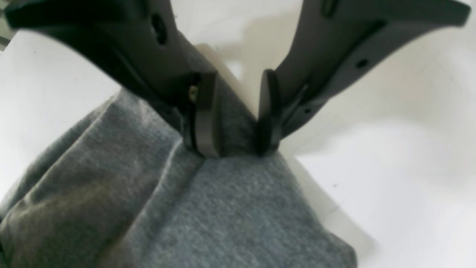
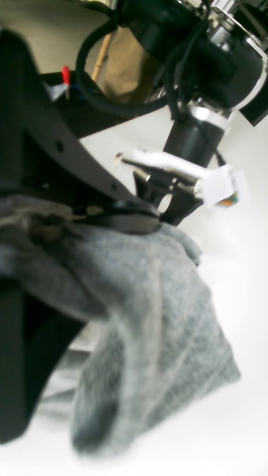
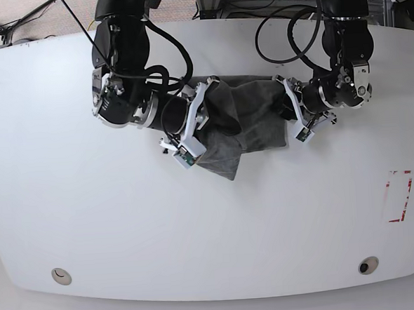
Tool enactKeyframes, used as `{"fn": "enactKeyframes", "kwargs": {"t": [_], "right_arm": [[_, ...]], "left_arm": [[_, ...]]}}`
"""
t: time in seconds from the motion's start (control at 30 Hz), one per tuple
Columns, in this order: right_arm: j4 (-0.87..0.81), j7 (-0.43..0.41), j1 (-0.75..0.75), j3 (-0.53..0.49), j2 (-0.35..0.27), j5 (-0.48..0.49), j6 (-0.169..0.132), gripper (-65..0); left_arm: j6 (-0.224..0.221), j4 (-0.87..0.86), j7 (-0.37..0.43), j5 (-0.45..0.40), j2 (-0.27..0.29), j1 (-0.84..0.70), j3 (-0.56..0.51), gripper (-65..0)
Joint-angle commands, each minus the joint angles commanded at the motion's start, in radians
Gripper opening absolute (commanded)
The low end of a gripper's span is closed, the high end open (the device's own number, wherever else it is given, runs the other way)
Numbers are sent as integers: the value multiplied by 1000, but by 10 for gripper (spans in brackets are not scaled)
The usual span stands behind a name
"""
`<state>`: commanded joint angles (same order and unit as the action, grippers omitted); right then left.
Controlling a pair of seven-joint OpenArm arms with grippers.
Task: Fold the T-shirt properly
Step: 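Fold the shirt ends together toward the middle with both grippers, then regrasp the folded bundle with both grippers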
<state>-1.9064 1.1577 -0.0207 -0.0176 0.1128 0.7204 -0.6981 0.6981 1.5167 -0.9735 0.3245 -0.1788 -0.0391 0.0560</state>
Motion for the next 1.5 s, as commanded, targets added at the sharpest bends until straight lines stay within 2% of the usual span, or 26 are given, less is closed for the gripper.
{"fn": "enactKeyframes", "kwargs": {"t": [0.13, 0.2, 0.27, 0.33, 0.4, 0.43, 0.63, 0.77, 0.83, 1.03, 1.23, 1.37, 1.5], "right_arm": [[71, -72, -6, -48, -5, -3, 0, -640], [112, -98, -15, -63, -6, -8, 0, -579], [149, -100, -18, -72, -6, -18, 0, -468], [176, -103, -18, -78, 0, -31, 0, -262], [181, -104, -12, -78, 2, -26, 0, -106], [178, -104, -11, -78, 3, -21, 0, -6], [140, -107, 2, -69, -9, -20, 0, 0], [75, -107, 14, -60, -72, -18, 0, -49], [44, -107, 29, -54, -97, -18, 0, -57], [35, -107, 49, -61, -158, -20, 0, -67], [32, -107, 71, -63, -178, -26, 0, -67], [35, -107, 71, -63, -175, -26, 0, -67], [49, -109, 69, -64, -170, -29, 0, -68]], "left_arm": [[0, 0, 0, 0, 0, 0, 0, -490], [0, 0, 0, 0, -2, 2, 0, -490], [0, 0, 0, 0, -2, 2, 0, -490], [0, 2, 0, 0, -2, 2, 0, -490], [0, 2, 0, 0, -2, 2, 0, -490], [0, 0, 0, 0, -2, 2, 0, -490], [0, 15, 0, 5, 0, 3, 9, -487], [0, 63, 0, 23, 34, 3, 72, -485], [0, 95, 0, 64, 48, 3, 112, -485], [0, 147, -3, 272, 41, 12, 250, -485], [0, 215, -5, 370, -49, 9, 397, -485], [0, 212, -5, 371, -132, -12, 514, -486], [0, 172, -5, 371, -210, -25, 577, -486]]}}
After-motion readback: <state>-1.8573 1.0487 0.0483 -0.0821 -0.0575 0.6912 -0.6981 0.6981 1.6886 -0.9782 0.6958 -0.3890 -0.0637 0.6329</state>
